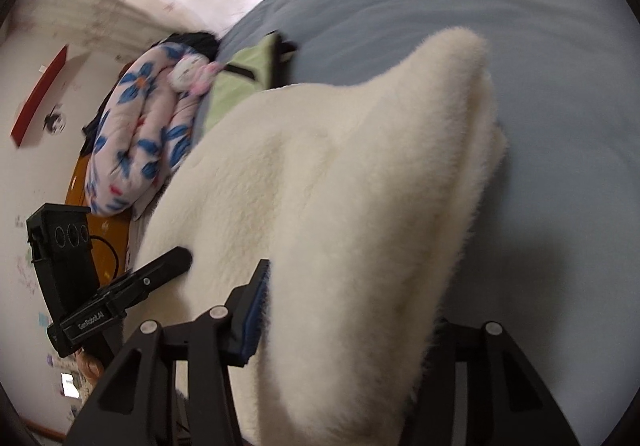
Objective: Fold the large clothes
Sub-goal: 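Lift the cardigan with the left tool while the right tool holds its other side, then lower the cardigan onto the green garment with both tools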
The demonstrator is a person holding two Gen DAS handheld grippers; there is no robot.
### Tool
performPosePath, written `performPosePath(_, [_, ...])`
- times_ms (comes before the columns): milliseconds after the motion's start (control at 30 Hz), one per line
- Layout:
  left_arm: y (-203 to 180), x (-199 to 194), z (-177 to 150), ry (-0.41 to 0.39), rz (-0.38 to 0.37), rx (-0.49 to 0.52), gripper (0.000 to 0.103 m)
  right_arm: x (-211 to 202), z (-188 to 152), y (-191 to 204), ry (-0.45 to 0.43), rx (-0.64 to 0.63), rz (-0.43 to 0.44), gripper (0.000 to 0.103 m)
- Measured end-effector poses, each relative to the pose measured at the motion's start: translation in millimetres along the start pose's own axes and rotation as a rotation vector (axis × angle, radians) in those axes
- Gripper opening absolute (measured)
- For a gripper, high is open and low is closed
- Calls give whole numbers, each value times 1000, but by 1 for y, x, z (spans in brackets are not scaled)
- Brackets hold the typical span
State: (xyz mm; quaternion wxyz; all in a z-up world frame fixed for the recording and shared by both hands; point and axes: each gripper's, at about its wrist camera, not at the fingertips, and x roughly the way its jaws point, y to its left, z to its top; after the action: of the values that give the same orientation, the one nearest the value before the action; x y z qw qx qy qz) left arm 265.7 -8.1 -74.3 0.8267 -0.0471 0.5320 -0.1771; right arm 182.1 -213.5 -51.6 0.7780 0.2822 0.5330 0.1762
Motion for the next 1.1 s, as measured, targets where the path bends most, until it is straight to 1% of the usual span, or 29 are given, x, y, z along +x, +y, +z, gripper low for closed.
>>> performPosePath(167, [59,-44,34,-86,46,-25,66,31,44,68,-8,-73,48,49])
performPosePath(233, [88,-62,57,-134,60,-27,66,40,68,95,-29,-96,65,49])
performPosePath(333, [123,-77,94,-197,73,-9,66,58,110,131,-77,-137,80,49])
performPosePath(367, [131,-78,106,-207,77,3,66,65,125,140,-91,-151,83,49])
performPosePath(433, [159,-75,141,-232,79,11,66,82,156,155,-114,-178,89,49])
performPosePath(500, [183,-64,168,-249,84,7,66,107,188,164,-127,-190,95,49])
performPosePath(533, [200,-53,184,-251,92,15,66,123,205,165,-133,-180,103,49])
performPosePath(600, [226,-28,207,-250,94,-6,66,154,231,162,-132,-167,108,49])
performPosePath(633, [245,-9,218,-247,101,-12,66,171,242,157,-132,-153,114,49])
performPosePath(667, [255,6,224,-239,105,-21,67,193,253,150,-121,-147,110,49])
performPosePath(700, [275,32,228,-216,120,-41,69,218,261,139,-100,-136,96,49])
performPosePath(733, [296,61,228,-174,149,-87,71,239,265,126,-81,-118,68,49])
performPosePath(767, [306,79,224,-149,160,-126,81,262,265,111,-59,-83,35,52])
performPosePath(800, [326,100,214,-146,138,-183,98,278,264,95,-47,-48,39,58])
performPosePath(833, [338,105,206,-183,95,-224,103,285,263,86,-42,-30,64,62])
performPosePath(867, [345,107,200,-206,43,-241,103,287,261,78,-48,-24,103,66])
performPosePath(900, [348,107,197,-215,19,-246,103,284,259,76,-53,-33,129,66])
performPosePath(933, [349,106,196,-225,12,-237,103,281,258,77,-44,-53,136,66])
performPosePath(1033, [344,100,196,-238,56,-207,103,267,254,86,-25,-81,84,69])
performPosePath(1100, [338,94,195,-239,92,-212,103,248,248,92,-42,-101,34,69])
